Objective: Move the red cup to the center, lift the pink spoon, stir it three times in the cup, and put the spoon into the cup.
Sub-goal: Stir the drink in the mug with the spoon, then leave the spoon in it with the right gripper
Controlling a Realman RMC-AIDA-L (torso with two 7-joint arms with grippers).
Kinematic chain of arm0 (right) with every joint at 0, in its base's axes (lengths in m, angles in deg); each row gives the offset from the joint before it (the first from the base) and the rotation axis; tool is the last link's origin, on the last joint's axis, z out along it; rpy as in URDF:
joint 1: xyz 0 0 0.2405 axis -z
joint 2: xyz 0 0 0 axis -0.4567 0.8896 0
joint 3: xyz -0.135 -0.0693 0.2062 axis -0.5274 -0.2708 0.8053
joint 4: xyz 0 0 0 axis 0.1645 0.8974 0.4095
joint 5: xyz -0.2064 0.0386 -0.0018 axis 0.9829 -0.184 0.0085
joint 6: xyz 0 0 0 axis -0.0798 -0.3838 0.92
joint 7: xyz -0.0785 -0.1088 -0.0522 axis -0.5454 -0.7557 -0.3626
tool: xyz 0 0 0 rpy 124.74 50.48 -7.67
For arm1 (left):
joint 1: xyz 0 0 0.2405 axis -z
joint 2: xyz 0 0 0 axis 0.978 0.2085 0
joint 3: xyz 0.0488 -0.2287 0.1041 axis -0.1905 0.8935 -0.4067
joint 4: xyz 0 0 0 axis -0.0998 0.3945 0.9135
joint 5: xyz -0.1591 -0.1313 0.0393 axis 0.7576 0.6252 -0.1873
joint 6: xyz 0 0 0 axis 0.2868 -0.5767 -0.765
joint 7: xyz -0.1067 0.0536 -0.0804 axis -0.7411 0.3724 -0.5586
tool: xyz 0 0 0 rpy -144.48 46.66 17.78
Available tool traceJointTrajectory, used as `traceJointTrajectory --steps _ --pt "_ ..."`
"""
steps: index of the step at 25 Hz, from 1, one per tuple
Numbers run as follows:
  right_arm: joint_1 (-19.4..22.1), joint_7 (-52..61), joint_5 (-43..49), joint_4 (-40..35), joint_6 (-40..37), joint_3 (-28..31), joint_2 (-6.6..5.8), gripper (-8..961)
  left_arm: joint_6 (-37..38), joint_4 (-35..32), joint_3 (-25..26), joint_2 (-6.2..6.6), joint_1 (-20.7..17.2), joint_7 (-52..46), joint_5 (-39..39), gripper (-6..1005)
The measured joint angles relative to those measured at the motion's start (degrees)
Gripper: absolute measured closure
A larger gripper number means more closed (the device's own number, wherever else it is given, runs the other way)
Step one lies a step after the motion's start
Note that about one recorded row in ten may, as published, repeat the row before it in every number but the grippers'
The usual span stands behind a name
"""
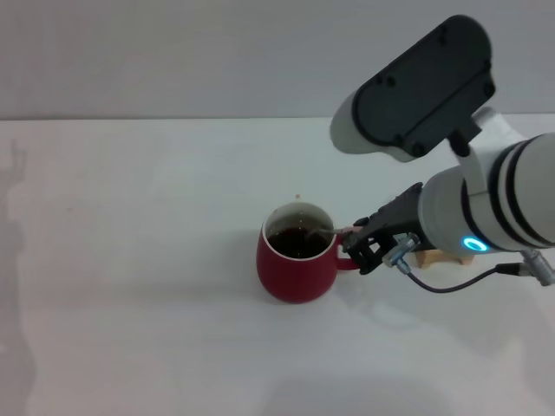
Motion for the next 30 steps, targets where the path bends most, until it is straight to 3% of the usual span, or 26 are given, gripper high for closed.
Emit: traceJointTrajectory --steps 7,14,30 --pt "-2.8 -4.2 -2.0 -2.8 -0.1 1.8 0.0 809 0.0 -0.2 0.1 -0.05 0.3 0.0 0.0 156" --pt "-3.4 -7.3 -4.9 -4.8 -0.3 4.9 0.09 810 -0.2 -0.2 0.1 -0.2 0.4 0.0 0.3 156" --pt "-3.7 -10.4 -9.1 -8.1 0.1 5.8 0.14 810 -0.2 0.1 0.1 -0.18 0.7 0.0 0.4 157"
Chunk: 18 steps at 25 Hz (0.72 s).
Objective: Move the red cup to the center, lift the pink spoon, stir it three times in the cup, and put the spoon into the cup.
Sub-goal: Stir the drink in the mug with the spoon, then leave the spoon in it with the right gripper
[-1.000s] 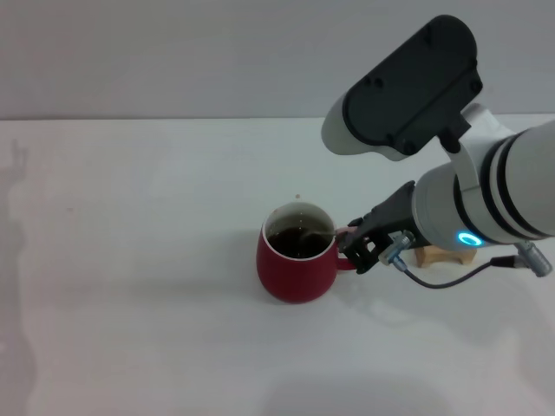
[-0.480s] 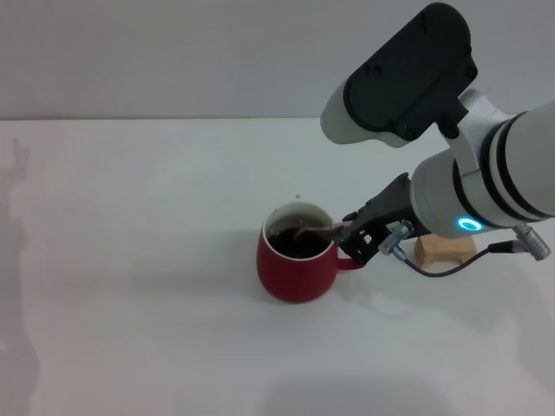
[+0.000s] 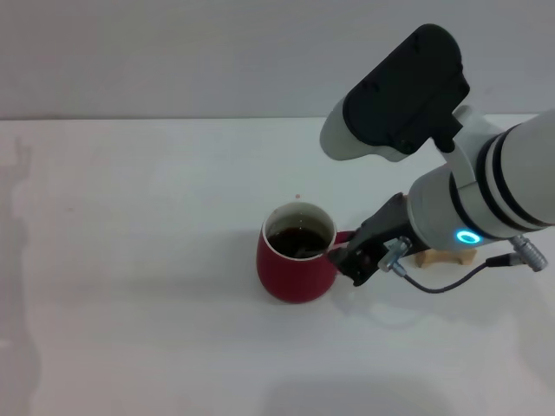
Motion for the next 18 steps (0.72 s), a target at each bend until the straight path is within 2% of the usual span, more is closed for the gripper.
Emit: traceJointTrajectory --steps 7,12,18 --pt "-1.6 -1.6 -1.6 -2.8 -1.8 1.0 0.07 810 0.0 0.0 0.0 -0.08 -0.1 0.0 0.0 157" --pt "-4.5 -3.9 -1.7 -8.7 -4.9 3.6 0.07 809 0.0 0.0 0.0 -0.16 -0.3 0.0 0.0 157" --pt "-6.1 -4.3 -1.0 -11.5 -5.3 5.9 -0.16 809 0.0 0.0 0.1 -0.27 -0.4 0.0 0.1 156"
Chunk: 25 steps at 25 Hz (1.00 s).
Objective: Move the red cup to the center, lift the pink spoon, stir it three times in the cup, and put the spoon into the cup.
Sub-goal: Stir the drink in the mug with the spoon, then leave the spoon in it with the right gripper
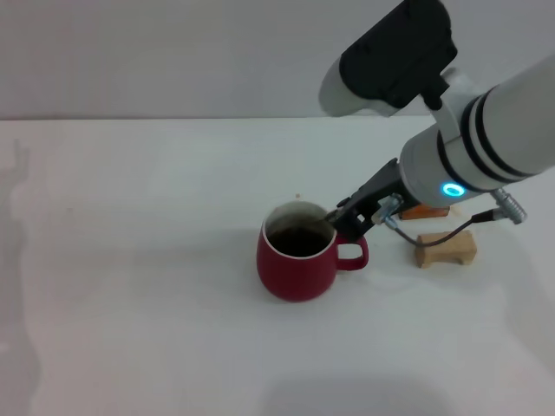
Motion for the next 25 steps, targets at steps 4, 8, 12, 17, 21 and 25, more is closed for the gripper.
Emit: traceJointTrajectory --steps 4,8,12,17,21,25 --pt "0.0 0.0 0.0 1.8 3.3 0.4 0.06 810 0.0 0.0 0.0 0.0 0.1 0.0 0.0 156" --pt "0.4 0.3 -0.7 4.9 5.2 -0.3 0.28 810 0.0 0.1 0.0 0.07 0.1 0.0 0.0 156" --pt "0.2 0.3 -2.4 5.6 5.4 -0.5 0.29 810 0.0 0.0 0.0 0.09 0.0 0.0 0.0 157" --pt "-1.0 0.1 -3.5 4.1 3.2 -0.1 0.25 809 0.0 0.0 0.0 0.1 -0.1 0.0 0.0 157" --pt "-2.6 -0.5 -3.1 0.3 1.2 0.1 0.11 809 0.0 -0.2 0.0 0.1 -0.1 -0.1 0.0 157" --pt "-3.6 -1.1 -1.0 -3.7 0.4 0.7 0.06 810 0.0 -0.2 0.0 0.05 -0.1 -0.2 0.0 156"
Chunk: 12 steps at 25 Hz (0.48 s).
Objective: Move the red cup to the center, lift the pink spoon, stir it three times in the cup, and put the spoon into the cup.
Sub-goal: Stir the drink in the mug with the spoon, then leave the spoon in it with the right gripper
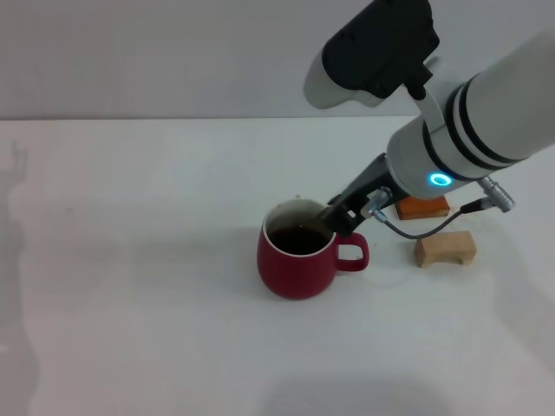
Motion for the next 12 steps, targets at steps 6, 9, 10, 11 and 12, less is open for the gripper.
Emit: traceJointTrajectory --steps 6,9,10,11,12 --pt "0.3 -0.2 0.7 -0.6 1.9 0.0 -0.05 810 0.0 0.0 0.0 -0.11 0.0 0.0 0.0 156" --pt "0.7 -0.2 -0.3 1.8 4.4 -0.4 0.09 810 0.1 0.0 0.0 -0.17 0.0 0.0 0.0 156" --pt "0.8 -0.2 -1.1 2.7 5.1 -0.6 0.13 810 0.1 0.0 0.0 -0.2 0.0 0.0 0.0 156" --pt "0.9 -0.2 -1.9 3.1 5.4 -0.6 0.14 810 0.1 -0.1 0.0 -0.21 -0.1 -0.1 0.0 156" --pt "0.9 -0.1 -2.8 3.5 5.6 -0.6 0.14 810 0.2 -0.1 0.0 -0.22 -0.1 -0.1 0.0 156"
